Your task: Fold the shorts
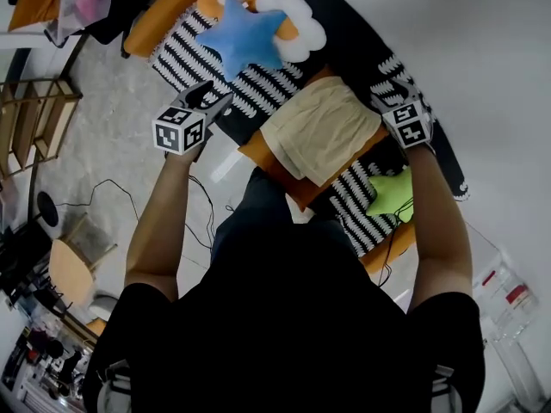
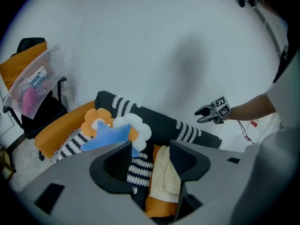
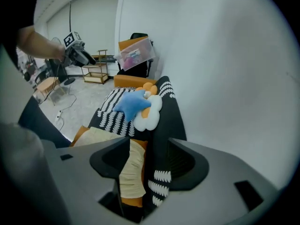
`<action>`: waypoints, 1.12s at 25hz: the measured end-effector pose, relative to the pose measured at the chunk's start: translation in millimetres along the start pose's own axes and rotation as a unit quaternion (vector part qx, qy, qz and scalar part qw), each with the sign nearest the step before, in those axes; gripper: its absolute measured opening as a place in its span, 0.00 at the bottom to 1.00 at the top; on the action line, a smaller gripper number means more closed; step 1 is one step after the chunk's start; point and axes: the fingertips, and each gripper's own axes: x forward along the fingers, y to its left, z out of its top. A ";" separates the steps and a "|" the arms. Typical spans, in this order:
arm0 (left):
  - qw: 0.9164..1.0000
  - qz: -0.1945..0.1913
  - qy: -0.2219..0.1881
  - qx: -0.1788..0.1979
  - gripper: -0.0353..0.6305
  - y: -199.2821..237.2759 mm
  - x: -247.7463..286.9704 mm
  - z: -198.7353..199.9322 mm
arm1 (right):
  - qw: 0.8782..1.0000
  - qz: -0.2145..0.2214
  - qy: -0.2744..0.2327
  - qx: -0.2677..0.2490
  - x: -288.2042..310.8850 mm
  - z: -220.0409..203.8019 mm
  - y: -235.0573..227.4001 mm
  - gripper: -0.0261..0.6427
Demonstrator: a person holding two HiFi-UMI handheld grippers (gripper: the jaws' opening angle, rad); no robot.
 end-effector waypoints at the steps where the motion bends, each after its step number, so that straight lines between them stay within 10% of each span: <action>1: 1.000 0.000 0.004 -0.004 0.46 1.1 4.2 -7.6 | 1.000 0.003 0.005 -0.012 9.2 -1.6 0.5 0.42; 13: 0.996 -0.001 0.076 -0.049 0.46 19.0 89.4 -111.6 | 0.986 0.056 0.082 -0.134 123.9 -43.2 12.5 0.39; 28: 0.988 -0.040 0.121 -0.087 0.45 30.4 189.5 -231.5 | 0.921 0.124 0.189 -0.318 276.4 -95.4 25.8 0.35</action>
